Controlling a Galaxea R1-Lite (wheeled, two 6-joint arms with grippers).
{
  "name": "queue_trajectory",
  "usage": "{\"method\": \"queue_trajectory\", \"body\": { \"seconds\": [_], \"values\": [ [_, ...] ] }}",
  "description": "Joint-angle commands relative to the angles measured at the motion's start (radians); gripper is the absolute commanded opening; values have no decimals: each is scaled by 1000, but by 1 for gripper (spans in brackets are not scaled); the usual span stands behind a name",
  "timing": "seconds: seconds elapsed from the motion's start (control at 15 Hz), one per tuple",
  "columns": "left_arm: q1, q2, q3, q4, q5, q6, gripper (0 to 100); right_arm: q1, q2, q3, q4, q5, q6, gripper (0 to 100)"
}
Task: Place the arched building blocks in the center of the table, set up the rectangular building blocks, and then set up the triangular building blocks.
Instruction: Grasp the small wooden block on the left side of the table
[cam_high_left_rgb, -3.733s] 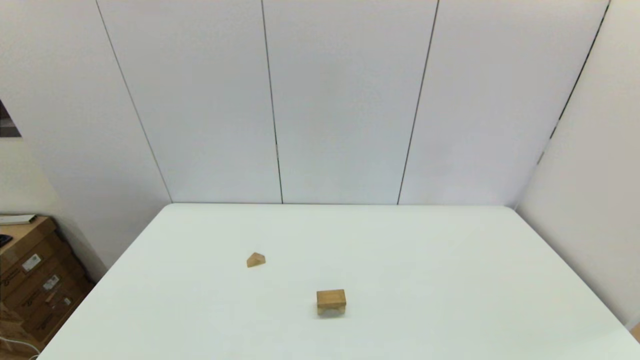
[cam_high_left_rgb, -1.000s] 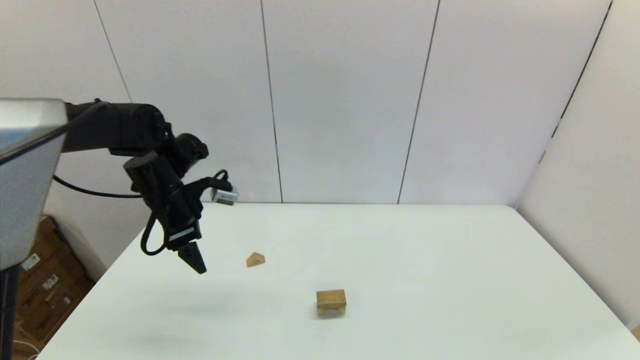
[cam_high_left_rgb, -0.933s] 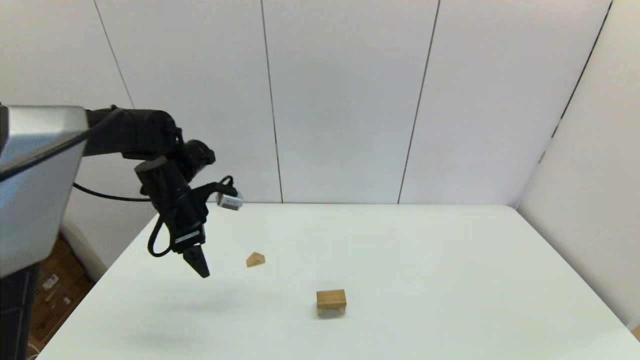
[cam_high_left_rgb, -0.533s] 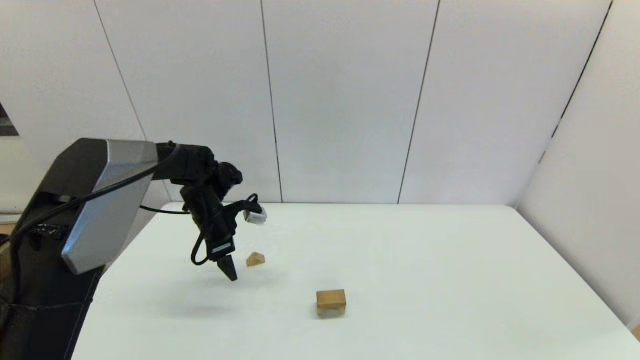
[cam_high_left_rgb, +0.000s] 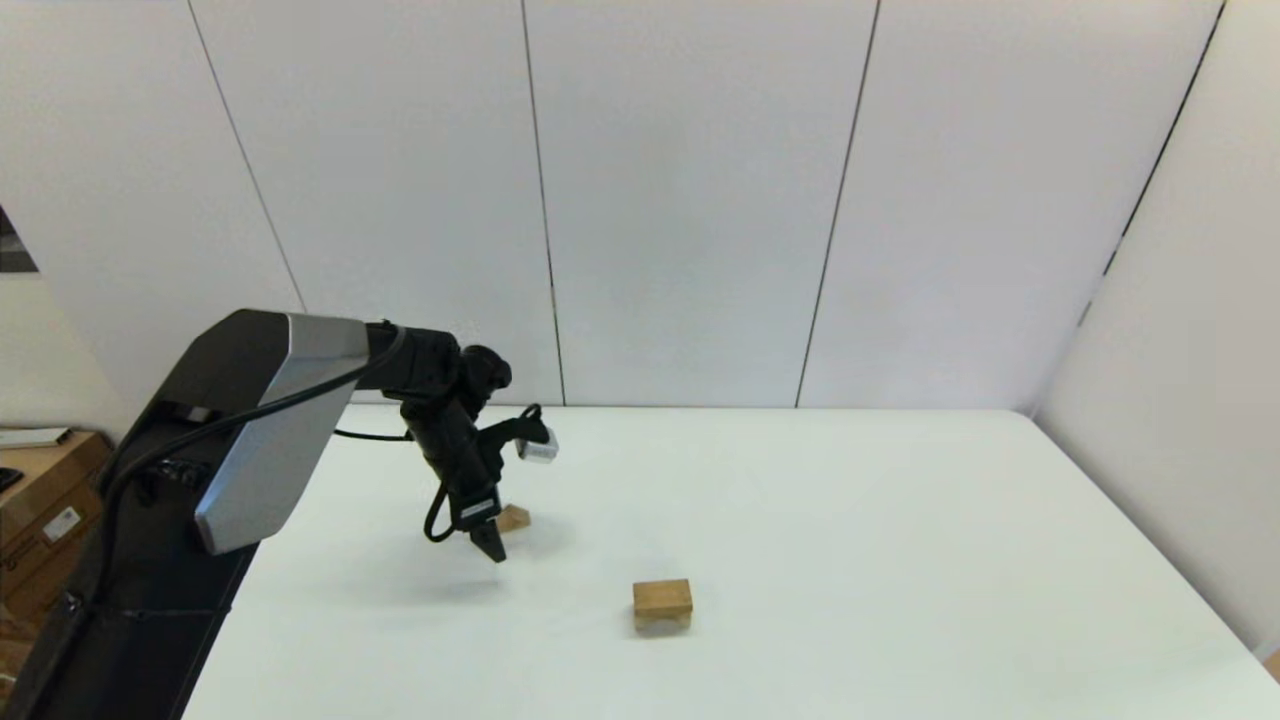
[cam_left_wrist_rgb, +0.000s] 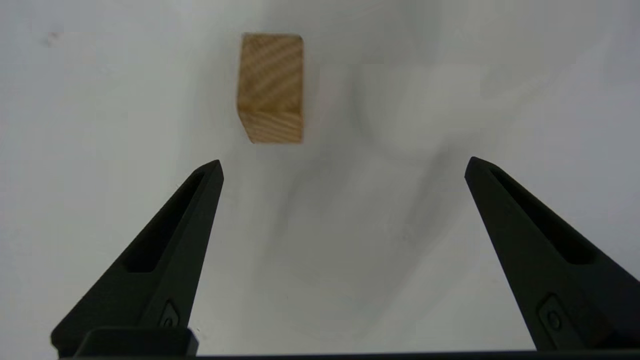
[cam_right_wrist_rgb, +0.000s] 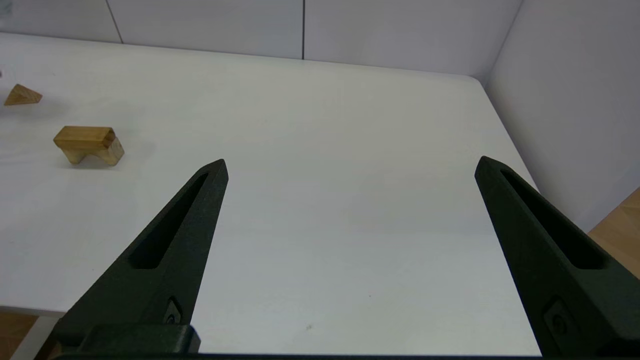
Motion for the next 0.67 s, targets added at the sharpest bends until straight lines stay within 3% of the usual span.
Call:
{"method": "queue_trajectory", "body": {
  "seconds": [0.07,0.67],
  "values": [
    [-10,15,-10,-9,11,6,100,0,0,-1,0,1,-1,100],
    [-22,36,-12,-61,11,3,100,0,0,-1,0,1,-1,100]
  ]
}}
